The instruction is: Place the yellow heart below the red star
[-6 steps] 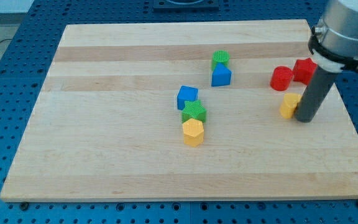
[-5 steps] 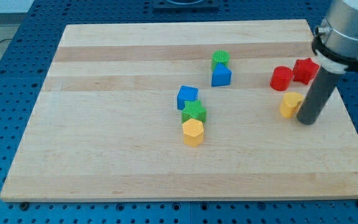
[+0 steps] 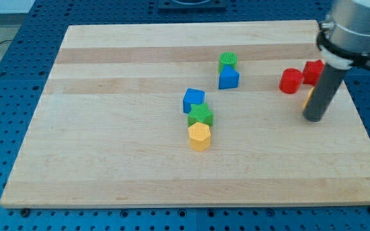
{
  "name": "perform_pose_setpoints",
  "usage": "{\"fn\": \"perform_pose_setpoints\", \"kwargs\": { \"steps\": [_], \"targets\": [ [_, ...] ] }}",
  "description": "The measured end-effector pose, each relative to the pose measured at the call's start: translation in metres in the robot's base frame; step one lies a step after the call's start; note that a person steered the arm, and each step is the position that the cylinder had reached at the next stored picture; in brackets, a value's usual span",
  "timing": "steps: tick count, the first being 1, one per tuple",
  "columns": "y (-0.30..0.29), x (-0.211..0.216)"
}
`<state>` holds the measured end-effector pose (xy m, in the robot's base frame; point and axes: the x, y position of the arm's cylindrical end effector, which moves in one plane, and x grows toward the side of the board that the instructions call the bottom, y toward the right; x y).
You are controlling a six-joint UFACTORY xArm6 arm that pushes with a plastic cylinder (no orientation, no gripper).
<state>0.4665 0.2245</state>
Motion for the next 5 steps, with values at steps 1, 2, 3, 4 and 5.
{"fn": "perform_pose_setpoints", "kwargs": {
  "steps": [1, 2, 3, 4, 5],
  "targets": [
    [0.022, -0.012],
    [0.018, -0.006],
    [0.008, -0.006],
    [0.009, -0.019],
    [0.01, -0.031]
  ]
}}
